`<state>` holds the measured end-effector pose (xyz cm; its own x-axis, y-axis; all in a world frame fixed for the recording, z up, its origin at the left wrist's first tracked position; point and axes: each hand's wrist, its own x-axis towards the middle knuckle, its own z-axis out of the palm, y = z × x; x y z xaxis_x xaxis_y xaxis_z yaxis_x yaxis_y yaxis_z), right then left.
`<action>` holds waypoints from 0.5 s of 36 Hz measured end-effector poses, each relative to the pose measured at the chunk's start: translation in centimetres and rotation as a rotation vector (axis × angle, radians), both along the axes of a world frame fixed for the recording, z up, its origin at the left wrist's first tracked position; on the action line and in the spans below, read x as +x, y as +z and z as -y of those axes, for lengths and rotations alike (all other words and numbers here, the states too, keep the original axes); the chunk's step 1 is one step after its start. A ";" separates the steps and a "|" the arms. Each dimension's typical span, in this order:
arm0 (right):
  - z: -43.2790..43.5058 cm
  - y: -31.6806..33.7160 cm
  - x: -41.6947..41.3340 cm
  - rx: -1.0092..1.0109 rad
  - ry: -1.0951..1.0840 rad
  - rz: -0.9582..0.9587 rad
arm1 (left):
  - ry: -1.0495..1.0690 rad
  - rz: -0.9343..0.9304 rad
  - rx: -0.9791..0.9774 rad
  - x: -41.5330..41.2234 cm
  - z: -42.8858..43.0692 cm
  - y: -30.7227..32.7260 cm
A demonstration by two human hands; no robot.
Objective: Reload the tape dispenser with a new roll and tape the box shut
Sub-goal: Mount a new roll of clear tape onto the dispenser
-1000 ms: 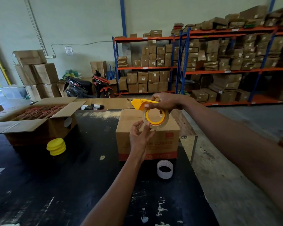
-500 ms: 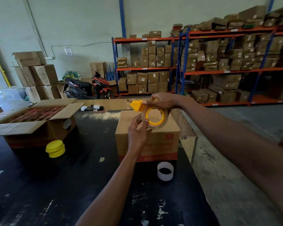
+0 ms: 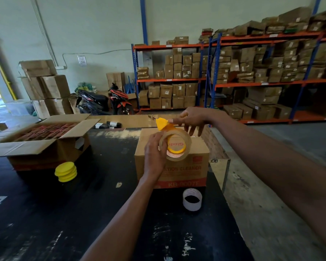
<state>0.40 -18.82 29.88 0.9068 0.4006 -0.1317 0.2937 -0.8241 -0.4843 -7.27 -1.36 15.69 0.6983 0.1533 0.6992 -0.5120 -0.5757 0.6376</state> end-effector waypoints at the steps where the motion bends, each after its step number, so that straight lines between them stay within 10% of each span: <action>1: 0.0 0.1 0.0 -0.004 -0.001 0.008 | 0.004 0.017 0.029 0.0 0.0 0.1; 18: 1.0 0.8 1.3 -0.035 -0.032 0.157 | 0.069 0.002 0.015 0.5 -0.9 0.8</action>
